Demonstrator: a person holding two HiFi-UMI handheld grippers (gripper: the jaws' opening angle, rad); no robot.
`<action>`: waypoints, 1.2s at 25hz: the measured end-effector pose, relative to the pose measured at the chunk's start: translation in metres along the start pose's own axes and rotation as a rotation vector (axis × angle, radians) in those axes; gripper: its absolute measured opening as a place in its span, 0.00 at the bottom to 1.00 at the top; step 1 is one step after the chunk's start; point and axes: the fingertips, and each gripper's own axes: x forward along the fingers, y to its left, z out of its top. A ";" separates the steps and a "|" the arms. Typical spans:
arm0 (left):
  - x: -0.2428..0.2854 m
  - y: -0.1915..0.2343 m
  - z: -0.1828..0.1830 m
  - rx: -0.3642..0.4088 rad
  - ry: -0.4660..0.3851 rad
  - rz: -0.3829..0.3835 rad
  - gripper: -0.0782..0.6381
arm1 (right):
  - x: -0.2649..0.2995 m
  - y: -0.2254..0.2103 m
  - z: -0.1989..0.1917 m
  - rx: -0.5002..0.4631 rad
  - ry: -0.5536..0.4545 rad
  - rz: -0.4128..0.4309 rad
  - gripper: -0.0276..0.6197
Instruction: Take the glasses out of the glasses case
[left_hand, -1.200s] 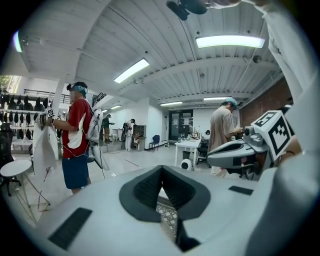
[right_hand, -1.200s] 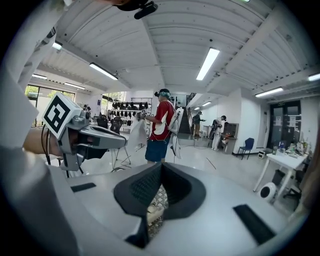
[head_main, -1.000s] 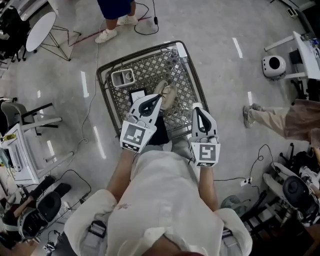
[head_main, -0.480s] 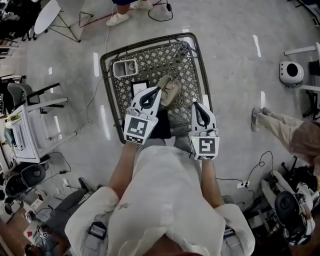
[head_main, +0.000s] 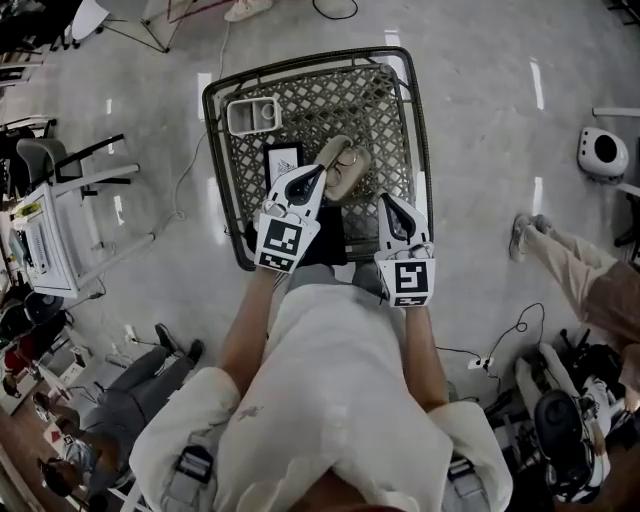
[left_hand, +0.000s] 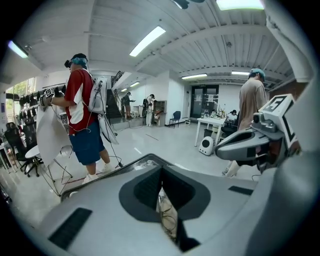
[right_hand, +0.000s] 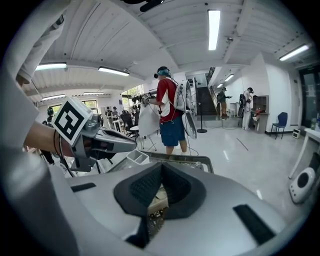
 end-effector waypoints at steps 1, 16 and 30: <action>0.002 0.001 -0.004 0.001 0.011 0.001 0.13 | 0.003 0.001 -0.003 0.001 0.004 0.007 0.05; 0.043 -0.003 -0.079 -0.009 0.186 -0.021 0.13 | 0.038 0.017 -0.035 0.010 0.065 0.080 0.05; 0.080 0.000 -0.135 0.023 0.364 -0.069 0.17 | 0.050 0.025 -0.061 -0.006 0.126 0.113 0.05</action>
